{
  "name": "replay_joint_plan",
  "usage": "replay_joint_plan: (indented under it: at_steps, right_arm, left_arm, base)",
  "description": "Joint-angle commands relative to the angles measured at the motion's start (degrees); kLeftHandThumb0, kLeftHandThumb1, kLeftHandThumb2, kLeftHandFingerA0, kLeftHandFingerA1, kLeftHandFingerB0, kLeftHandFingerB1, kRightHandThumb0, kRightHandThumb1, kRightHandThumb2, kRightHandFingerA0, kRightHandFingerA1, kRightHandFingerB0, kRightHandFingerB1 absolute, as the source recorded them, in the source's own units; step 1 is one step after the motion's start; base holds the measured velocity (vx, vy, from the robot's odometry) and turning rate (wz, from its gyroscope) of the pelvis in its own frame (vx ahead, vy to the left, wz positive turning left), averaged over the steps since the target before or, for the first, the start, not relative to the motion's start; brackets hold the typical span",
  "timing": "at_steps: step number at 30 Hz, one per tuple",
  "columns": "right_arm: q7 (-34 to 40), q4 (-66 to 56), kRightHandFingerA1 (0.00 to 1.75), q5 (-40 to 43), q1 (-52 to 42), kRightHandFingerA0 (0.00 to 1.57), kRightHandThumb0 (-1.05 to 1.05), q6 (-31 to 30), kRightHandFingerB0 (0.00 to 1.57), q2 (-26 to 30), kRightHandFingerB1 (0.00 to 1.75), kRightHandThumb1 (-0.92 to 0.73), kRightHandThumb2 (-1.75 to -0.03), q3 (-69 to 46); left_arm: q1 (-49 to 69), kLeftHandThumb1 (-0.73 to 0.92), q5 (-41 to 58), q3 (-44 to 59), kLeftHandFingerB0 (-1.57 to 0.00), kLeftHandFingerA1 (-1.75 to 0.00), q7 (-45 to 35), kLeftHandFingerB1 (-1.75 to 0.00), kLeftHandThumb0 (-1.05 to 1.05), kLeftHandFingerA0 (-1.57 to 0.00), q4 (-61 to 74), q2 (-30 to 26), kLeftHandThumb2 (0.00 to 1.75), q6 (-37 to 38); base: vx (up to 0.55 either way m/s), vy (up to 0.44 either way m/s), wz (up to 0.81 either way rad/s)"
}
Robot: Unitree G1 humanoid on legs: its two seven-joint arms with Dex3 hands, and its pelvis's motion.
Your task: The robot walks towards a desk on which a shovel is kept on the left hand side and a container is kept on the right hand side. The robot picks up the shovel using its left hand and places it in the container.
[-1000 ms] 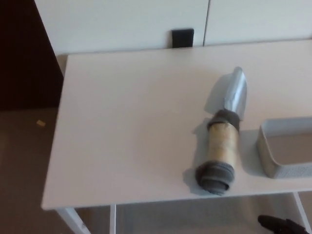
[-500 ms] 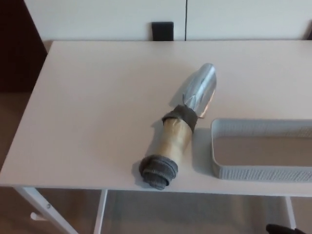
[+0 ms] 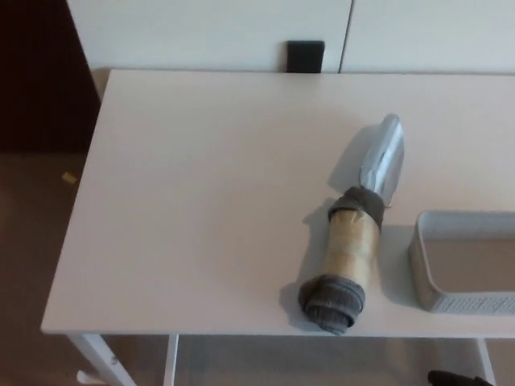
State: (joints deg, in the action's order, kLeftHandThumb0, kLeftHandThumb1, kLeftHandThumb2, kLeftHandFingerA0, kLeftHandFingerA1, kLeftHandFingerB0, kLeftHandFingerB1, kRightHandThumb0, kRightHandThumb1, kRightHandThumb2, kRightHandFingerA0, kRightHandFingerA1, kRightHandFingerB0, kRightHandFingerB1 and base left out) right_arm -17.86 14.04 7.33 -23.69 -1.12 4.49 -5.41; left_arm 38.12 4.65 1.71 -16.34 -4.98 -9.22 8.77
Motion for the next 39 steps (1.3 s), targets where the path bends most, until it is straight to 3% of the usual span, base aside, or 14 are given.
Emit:
replay_joint_plan:
  at_steps: [1, 16, 17, 19, 20, 21, 22, 26, 27, 28, 35, 37, 38, 39]
  right_arm:
    - [0.4, -0.6, 0.59, 0.9, -0.3, 0.52, -0.44, 0.6, 0.39, 0.3, 0.53, -0.40, -0.70, -0.7]
    - [0.9, -1.1, 0.57, 0.7, 1.3, 0.51, -0.42, -0.4, 0.39, 0.5, 0.51, -0.42, -0.69, -0.7]
    - [0.6, -1.2, 0.50, 0.3, 1.3, 0.54, -0.36, -0.3, 0.40, 0.9, 0.43, -0.51, -0.54, -0.5]
    - [1.1, -1.8, 0.50, 0.5, 0.9, 0.55, -0.35, -0.7, 0.41, 0.5, 0.43, -0.50, -0.54, -0.6]
    - [1.2, -1.1, 0.56, 0.0, 1.1, 0.51, -0.43, 0.1, 0.39, 0.7, 0.50, -0.42, -0.69, -0.5]
    - [1.2, -1.2, 0.56, 0.1, 1.0, 0.51, -0.42, 0.0, 0.38, 0.6, 0.50, -0.42, -0.69, -0.5]
    - [1.1, -1.1, 0.49, 0.3, 0.6, 0.55, -0.35, 0.2, 0.41, 0.5, 0.43, -0.51, -0.54, -0.6]
    - [1.3, -1.1, 0.49, 0.4, 0.5, 0.56, -0.34, -0.2, 0.41, 0.4, 0.43, -0.51, -0.54, -0.7]
    - [1.2, -0.8, 0.56, 0.5, 0.4, 0.52, -0.43, 0.0, 0.39, 0.3, 0.51, -0.42, -0.69, -0.6]
    - [1.1, -0.7, 0.50, 0.7, 0.4, 0.55, -0.37, -0.1, 0.41, 0.2, 0.43, -0.50, -0.54, -0.6]
    - [1.3, -0.6, 0.52, 0.7, 0.5, 0.57, -0.39, 0.3, 0.41, 0.0, 0.44, -0.49, -0.54, -0.5]
    - [0.9, -1.2, 0.52, 0.5, 0.2, 0.56, -0.38, 0.5, 0.41, 0.3, 0.44, -0.51, -0.54, -0.3]
    - [0.9, -0.9, 0.59, 0.7, 0.5, 0.51, -0.44, 0.6, 0.38, 0.2, 0.52, -0.42, -0.70, -0.4]
    - [0.9, -0.9, 0.59, 0.8, 0.7, 0.51, -0.44, 0.6, 0.38, 0.2, 0.52, -0.42, -0.70, -0.5]
  left_arm:
    - [0.1, 0.53, 0.1, 0.3, -0.20, -0.48, 0.1, -0.42, -0.51, -0.32, 0.0, -0.2, 0.86, 0.3]
    - [-2.2, 0.53, 0.5, 0.8, -0.20, -0.49, 0.2, -0.42, -0.49, -0.32, -0.2, 0.2, 0.86, -0.2]
    - [-2.2, 0.53, 0.6, 0.9, -0.21, -0.49, 0.2, -0.42, -0.51, -0.33, -0.1, 0.2, 0.86, -0.4]
    - [-2.3, 0.53, 0.0, 0.9, -0.21, -0.49, 0.5, -0.43, -0.49, -0.33, -0.3, 0.1, 0.86, -0.4]
    - [-2.2, 0.53, 0.3, 0.9, -0.21, -0.49, 0.5, -0.42, -0.50, -0.33, 0.0, 0.2, 0.85, -0.6]
    - [-2.3, 0.53, 0.3, 1.0, -0.21, -0.48, 0.4, -0.42, -0.51, -0.33, -0.1, 0.2, 0.85, -0.5]
    - [-2.1, 0.53, 0.2, 0.9, -0.22, -0.49, 0.3, -0.43, -0.51, -0.33, -0.1, 0.1, 0.85, -0.5]
    - [-2.2, 0.53, 0.3, 1.0, -0.22, -0.49, 0.2, -0.43, -0.51, -0.34, -0.4, 0.1, 0.85, -0.7]
    - [-2.0, 0.53, 0.2, 1.1, -0.21, -0.49, 0.1, -0.43, -0.49, -0.34, -0.4, 0.1, 0.86, -0.3]
    - [-1.8, 0.52, 0.2, 1.1, -0.21, -0.49, 0.0, -0.43, -0.49, -0.34, -0.4, 0.0, 0.86, -0.1]
    - [-1.9, 0.53, 0.1, 1.1, -0.20, -0.49, -0.4, -0.42, -0.49, -0.32, -0.3, -0.4, 0.86, 0.1]
    - [-2.2, 0.53, 0.2, 1.2, -0.21, -0.49, -0.2, -0.43, -0.49, -0.33, -0.1, -0.3, 0.86, -0.5]
    - [-2.5, 0.52, 0.1, 1.1, -0.21, -0.49, -0.1, -0.43, -0.49, -0.33, 0.0, -0.4, 0.86, -0.6]
    - [-2.7, 0.52, 0.1, 1.1, -0.21, -0.49, -0.1, -0.43, -0.49, -0.33, 0.0, -0.4, 0.86, -0.7]
  base:
    - [-0.02, -0.094, 0.01]
    - [0.00, -0.067, 0.02]
    - [-0.07, -0.096, 0.16]
    - [-0.06, -0.122, 0.04]
    - [-0.05, -0.171, 0.08]
    - [-0.08, -0.182, 0.11]
    - [-0.12, -0.217, 0.16]
    - [-0.05, -0.366, 0.39]
    - [0.02, -0.530, 0.09]
    - [0.01, -0.264, -0.06]
    - [0.04, -0.058, -0.01]
    - [0.05, 0.116, -0.09]
    - [0.04, 0.176, -0.02]
    - [0.05, 0.204, -0.10]
